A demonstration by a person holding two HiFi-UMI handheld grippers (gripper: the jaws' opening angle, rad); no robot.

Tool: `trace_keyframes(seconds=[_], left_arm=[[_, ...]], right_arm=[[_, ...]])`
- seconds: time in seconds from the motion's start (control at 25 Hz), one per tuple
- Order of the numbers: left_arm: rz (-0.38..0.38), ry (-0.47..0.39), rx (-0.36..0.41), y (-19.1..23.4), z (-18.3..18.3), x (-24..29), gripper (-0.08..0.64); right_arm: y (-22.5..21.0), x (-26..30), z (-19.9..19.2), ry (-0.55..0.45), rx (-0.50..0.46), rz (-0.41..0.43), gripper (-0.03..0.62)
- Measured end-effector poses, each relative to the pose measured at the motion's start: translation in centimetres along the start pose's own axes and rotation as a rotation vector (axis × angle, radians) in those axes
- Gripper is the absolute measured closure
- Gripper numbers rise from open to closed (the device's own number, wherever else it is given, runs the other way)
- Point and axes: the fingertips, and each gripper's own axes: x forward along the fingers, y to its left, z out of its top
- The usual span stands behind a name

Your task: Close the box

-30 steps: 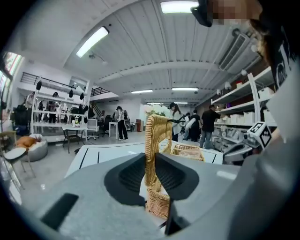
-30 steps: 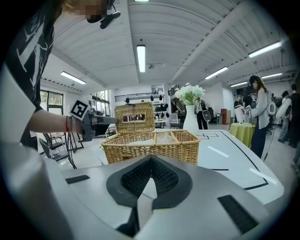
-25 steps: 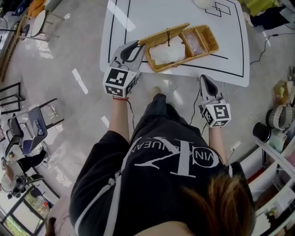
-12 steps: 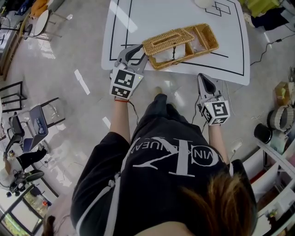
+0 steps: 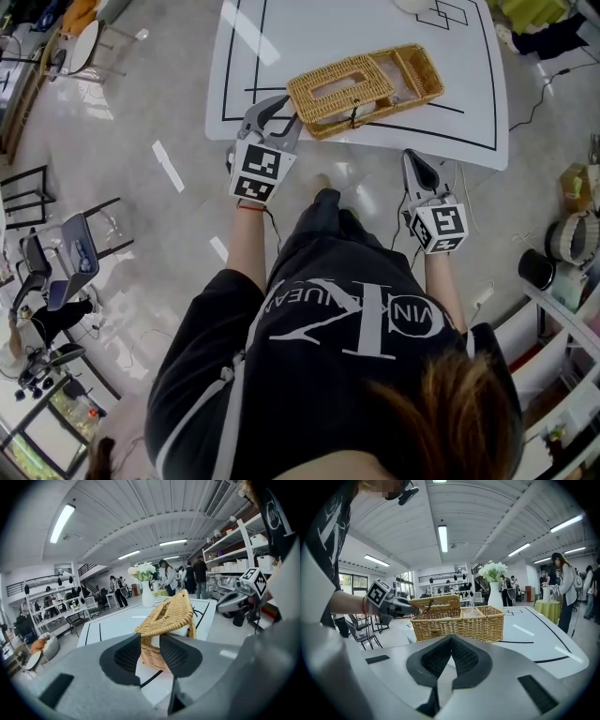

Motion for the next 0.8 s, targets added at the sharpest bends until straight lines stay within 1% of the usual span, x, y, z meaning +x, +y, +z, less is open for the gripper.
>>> trace_keyframes(seconds=[0.2,0.48,0.8], left_arm=[[0.004,0.010,-0.017,-0.3,-0.3,0.0,0.433],[-0.001,0.007,-0.067,-1.0,-1.0,-0.5,0.450],[-0.003,0.011,-0.093,-1.8,-1.7,-0.9,0.454]], right_arm=[[0.0,0.1,-0.2,0.003,0.001,0.007,0.595],[0.3,0.1,-0.3,0.006,-0.004,0.020,0.595],[0.5,0.1,-0.8,0.017,-0.006,0.036,0.595]])
